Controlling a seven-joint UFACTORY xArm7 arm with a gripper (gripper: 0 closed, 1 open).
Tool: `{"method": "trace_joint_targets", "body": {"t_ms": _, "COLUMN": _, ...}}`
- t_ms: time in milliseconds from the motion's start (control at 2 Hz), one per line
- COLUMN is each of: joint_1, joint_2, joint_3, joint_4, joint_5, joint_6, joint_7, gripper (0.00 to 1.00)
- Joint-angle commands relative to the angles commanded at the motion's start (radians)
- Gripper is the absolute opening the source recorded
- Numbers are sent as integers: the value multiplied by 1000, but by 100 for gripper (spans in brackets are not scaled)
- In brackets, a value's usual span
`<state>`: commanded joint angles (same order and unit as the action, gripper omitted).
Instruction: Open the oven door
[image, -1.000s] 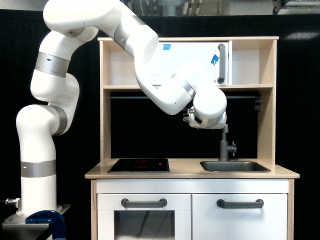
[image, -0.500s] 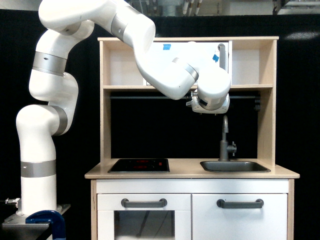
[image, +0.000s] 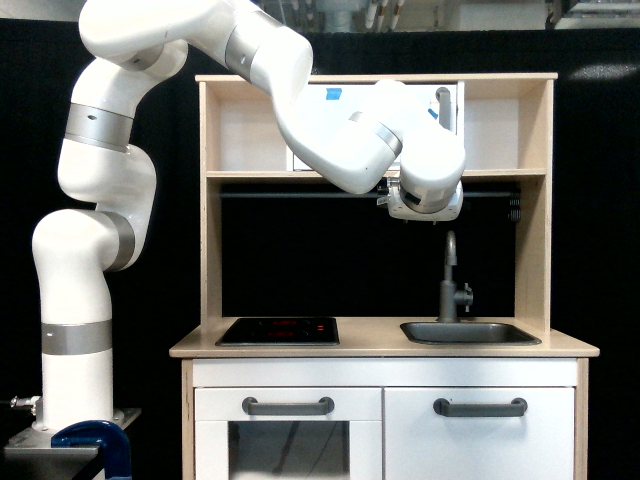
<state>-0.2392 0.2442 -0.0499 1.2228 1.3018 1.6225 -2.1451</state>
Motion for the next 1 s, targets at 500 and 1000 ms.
{"method": "trace_joint_targets", "body": {"t_ms": 500, "joint_1": -1, "joint_2": -25, "joint_3": 26, "joint_4": 44, "joint_5": 11, "joint_6": -6, "joint_7": 72, "gripper": 100}}
{"method": "trace_joint_targets", "body": {"t_ms": 1000, "joint_1": 11, "joint_2": -16, "joint_3": 59, "joint_4": 113, "joint_5": 27, "joint_6": -32, "joint_7": 142, "gripper": 100}}
